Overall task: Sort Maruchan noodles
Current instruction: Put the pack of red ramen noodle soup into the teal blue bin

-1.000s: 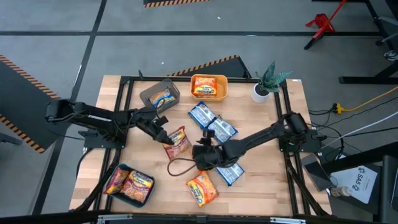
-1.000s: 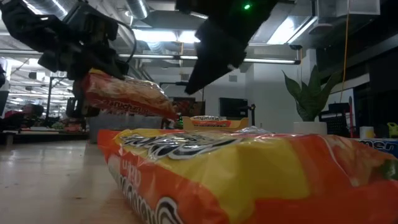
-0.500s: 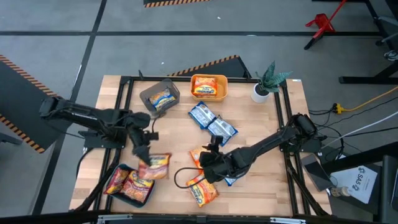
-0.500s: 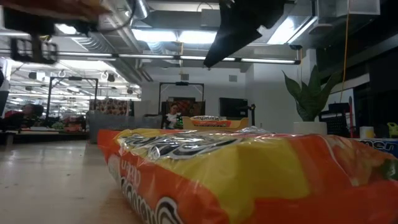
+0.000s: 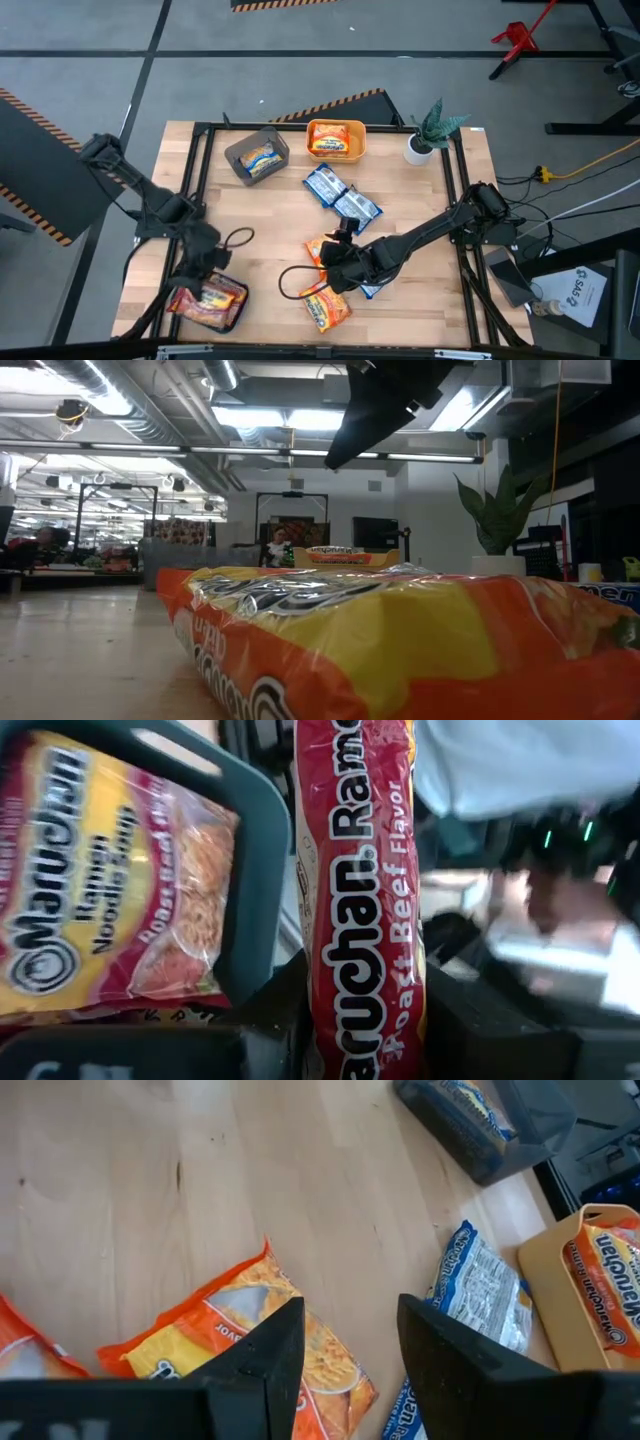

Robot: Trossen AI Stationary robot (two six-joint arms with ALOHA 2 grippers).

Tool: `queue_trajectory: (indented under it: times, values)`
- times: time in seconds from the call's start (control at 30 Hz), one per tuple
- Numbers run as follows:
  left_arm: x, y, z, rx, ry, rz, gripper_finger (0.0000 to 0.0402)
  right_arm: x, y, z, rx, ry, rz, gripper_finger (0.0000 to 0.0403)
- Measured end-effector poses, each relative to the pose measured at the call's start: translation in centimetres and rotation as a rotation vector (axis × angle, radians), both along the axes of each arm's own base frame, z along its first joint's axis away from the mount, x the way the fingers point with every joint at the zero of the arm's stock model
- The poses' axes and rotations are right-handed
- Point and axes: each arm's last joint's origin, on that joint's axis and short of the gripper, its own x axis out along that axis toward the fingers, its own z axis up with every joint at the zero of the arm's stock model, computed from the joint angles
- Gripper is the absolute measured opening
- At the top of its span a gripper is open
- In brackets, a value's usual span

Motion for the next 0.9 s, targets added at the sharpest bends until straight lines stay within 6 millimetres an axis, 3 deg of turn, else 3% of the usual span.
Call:
queue_trajectory:
  times: [0.17, 0.5, 0.9]
  values:
    - [0.0, -0.5, -0.3, 0.078, -0.101, 0.002, 0.0108, 0.1, 0.0, 0.0, 0.004, -0.011, -0.009, 0.0149]
    - [1.0, -1.6, -2.4, 0.093, 0.012, -0.118, 0.0108, 0.1, 0.0, 0.0, 0.007, -0.013, -0.010, 0.0149]
    - [1.6, -1.3, -2.8, 0.157, -0.082, -0.107, 0.0119, 0.1, 0.0, 0.0, 0.006, -0.009, -0.009, 0.0149]
